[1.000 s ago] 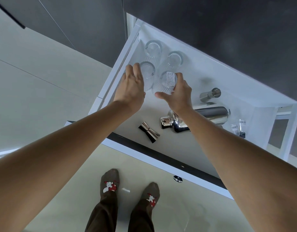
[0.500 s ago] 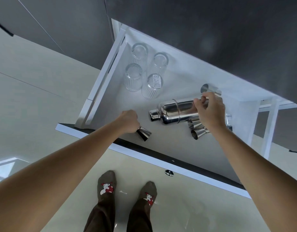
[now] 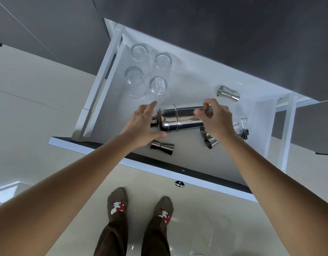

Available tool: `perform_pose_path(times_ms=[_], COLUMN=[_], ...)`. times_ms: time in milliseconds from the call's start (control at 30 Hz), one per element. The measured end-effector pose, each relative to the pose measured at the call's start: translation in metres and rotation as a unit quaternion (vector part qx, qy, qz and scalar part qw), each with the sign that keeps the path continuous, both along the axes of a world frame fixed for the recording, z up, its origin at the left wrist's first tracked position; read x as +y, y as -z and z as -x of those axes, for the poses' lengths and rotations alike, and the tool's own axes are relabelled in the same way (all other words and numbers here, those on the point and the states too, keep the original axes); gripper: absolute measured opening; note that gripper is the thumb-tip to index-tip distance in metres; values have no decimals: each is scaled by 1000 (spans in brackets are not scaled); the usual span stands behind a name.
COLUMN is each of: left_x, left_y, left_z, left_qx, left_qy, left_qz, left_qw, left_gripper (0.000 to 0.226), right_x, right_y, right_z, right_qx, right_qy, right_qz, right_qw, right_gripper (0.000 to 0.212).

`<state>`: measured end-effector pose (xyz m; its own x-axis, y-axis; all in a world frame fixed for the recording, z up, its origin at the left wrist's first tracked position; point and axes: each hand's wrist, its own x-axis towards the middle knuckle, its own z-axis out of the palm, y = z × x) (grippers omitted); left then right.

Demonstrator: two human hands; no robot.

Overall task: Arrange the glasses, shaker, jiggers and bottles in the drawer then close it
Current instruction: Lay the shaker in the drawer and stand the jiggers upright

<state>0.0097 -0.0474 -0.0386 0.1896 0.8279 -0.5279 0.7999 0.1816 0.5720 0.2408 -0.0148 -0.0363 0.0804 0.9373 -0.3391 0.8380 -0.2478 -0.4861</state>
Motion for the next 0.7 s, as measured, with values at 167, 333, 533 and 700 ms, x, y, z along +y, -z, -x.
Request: perform_pose_path(times_ms=[167,333,533,700], left_x=[8,18,30,34], left_y=[9,12,16,19], left_z=[12,25,42,49], left_qx=[43,61,67,57], left_qy=[114,157,195,200], left_qz=[-95,-109,-68,-55], left_qw=[988,980,976,977], left_gripper=[81,80,84,84], right_x=[-9,-18,-29,-43], right_y=[-1,-5,0,4], right_z=[18,43,54,49], right_qx=[34,61,74,48], right_qy=[-21,-52,-37,25], right_qz=[18,31,55,180], right_qw=[999,996,995,982], right_gripper=[31,39,49,74])
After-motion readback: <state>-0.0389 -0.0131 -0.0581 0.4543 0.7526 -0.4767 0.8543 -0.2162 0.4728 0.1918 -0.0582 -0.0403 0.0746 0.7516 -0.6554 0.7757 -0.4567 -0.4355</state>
